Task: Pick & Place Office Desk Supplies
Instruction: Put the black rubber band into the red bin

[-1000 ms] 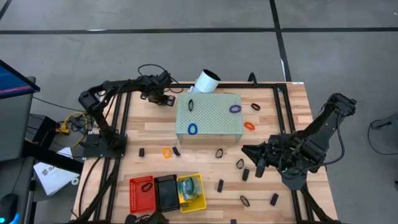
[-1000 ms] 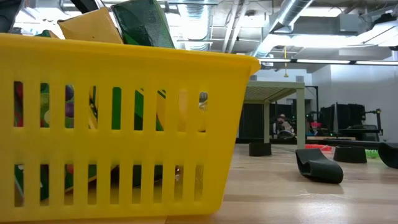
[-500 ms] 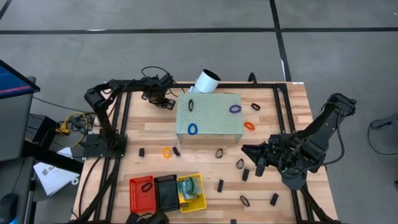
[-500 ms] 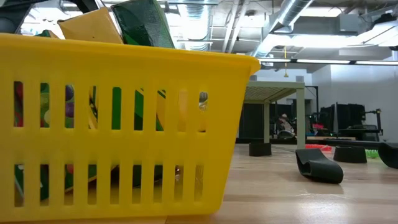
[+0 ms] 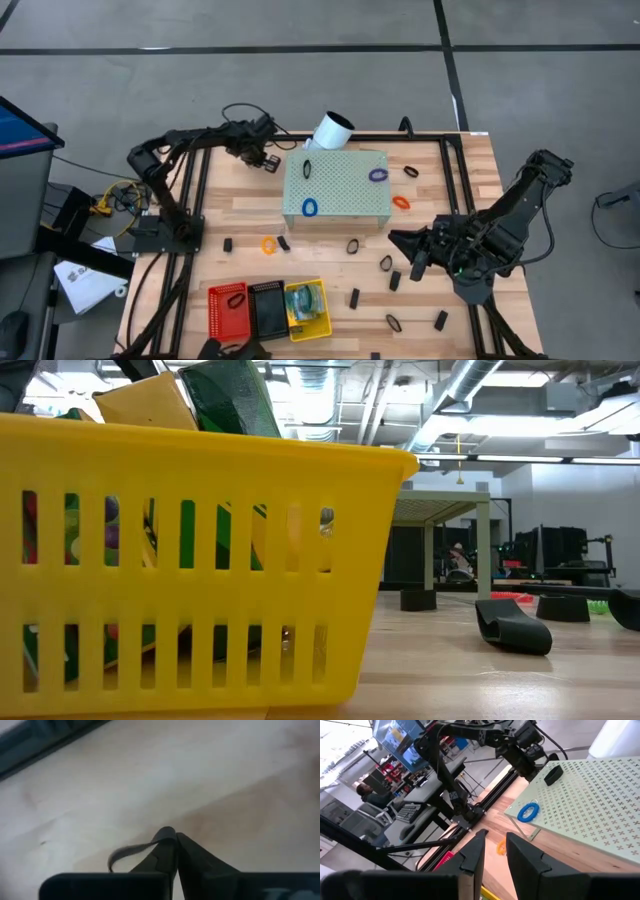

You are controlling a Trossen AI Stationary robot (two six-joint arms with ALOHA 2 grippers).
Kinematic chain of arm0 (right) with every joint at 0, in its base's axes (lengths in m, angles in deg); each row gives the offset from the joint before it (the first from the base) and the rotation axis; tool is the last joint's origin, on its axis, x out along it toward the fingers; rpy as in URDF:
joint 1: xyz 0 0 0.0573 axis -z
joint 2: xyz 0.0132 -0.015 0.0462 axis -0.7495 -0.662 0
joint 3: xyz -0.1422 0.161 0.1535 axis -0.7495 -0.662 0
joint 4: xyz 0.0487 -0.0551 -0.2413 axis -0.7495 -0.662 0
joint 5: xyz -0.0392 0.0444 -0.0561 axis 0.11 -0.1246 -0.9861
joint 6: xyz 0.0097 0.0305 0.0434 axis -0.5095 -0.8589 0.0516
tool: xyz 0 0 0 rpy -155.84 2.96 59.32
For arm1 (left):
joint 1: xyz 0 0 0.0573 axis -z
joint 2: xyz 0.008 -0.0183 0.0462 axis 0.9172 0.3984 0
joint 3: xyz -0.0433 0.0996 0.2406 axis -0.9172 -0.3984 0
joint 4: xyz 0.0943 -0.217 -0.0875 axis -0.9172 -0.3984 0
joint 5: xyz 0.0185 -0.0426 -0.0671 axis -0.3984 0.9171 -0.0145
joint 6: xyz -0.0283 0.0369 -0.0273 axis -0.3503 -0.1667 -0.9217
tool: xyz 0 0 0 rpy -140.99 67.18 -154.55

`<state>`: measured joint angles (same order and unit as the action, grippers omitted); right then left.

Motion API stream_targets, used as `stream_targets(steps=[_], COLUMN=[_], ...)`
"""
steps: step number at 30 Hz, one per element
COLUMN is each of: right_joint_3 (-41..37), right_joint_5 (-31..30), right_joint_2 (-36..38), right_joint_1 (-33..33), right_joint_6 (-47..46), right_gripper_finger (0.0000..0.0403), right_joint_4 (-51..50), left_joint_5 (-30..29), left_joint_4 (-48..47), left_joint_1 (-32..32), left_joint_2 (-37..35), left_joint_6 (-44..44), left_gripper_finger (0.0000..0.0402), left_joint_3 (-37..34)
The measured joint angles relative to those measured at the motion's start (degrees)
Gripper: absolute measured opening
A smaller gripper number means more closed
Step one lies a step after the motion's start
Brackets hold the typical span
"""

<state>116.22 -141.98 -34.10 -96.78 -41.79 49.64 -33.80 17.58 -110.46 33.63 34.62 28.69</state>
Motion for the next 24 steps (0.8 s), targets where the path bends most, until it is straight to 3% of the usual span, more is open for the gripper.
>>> stream_targets(steps=[6,13,19,24], right_joint_3=[0.0,0.0,0.0,0.0], right_joint_5=[-1.0,-2.0,-2.0,-2.0], right_joint_2=[0.0,0.0,0.0,0.0], right_joint_1=[0.0,0.6,1.7,2.4], right_joint_6=[0.3,1.4,1.9,1.6], right_gripper_finger=[0.0077,0.0077,0.0077,0.0077], right_joint_4=[0.2,0.1,0.1,0.2], left_joint_5=[3.9,9.0,11.5,14.5], left_joint_4=[-7.0,-20.4,-29.2,-31.4], left_joint_1=[0.4,6.3,18.5,32.8], left_joint_2=[-8.5,-20.2,-28.2,-32.4], left_joint_6=[1.7,1.7,-3.7,-14.3], left_gripper_finger=[0.0002,0.0001,0.0001,0.0001], left_joint_3=[0.0,0.0,0.0,-0.1])
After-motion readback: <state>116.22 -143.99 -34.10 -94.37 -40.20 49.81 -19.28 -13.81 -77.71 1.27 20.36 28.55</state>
